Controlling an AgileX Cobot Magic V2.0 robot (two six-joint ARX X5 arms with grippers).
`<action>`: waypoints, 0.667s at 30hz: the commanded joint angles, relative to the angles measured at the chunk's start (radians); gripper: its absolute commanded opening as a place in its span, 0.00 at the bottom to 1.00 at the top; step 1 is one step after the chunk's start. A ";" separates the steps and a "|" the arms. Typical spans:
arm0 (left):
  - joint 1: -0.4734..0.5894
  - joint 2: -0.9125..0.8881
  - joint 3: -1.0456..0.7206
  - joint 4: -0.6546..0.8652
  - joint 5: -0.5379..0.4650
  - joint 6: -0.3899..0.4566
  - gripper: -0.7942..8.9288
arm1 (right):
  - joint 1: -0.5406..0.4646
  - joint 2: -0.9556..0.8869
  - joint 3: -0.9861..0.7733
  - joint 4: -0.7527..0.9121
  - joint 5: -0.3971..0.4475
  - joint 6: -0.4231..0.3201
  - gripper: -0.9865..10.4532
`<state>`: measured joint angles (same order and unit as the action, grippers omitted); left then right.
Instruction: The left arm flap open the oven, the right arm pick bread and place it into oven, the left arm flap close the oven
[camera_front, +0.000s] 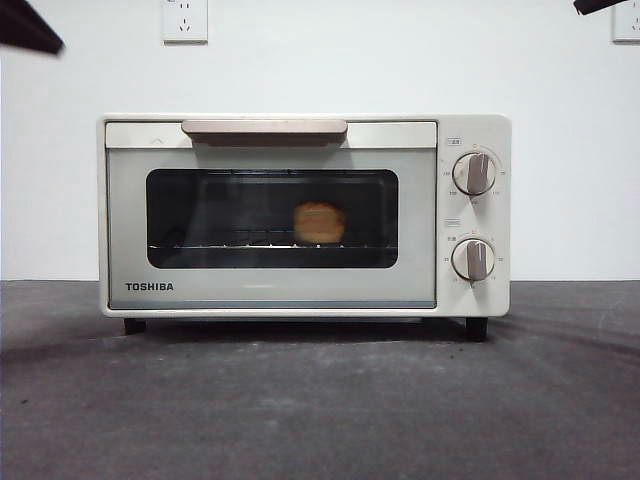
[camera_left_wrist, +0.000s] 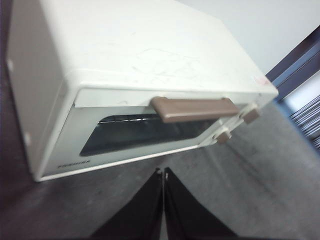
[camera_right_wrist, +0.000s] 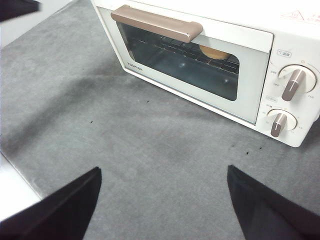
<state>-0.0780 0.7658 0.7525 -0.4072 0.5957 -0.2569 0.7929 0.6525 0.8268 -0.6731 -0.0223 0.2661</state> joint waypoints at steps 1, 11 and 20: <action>-0.022 -0.040 0.071 -0.154 -0.062 0.128 0.09 | 0.010 0.006 0.010 0.009 0.005 0.002 0.44; -0.049 -0.207 0.162 -0.405 -0.080 0.220 0.09 | 0.010 0.006 0.010 0.014 0.005 0.002 0.44; -0.049 -0.235 0.162 -0.490 -0.080 0.242 0.09 | 0.010 0.006 0.010 0.014 0.004 0.003 0.44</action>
<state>-0.1249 0.5274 0.8974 -0.9020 0.5182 -0.0349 0.7929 0.6525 0.8268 -0.6693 -0.0223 0.2661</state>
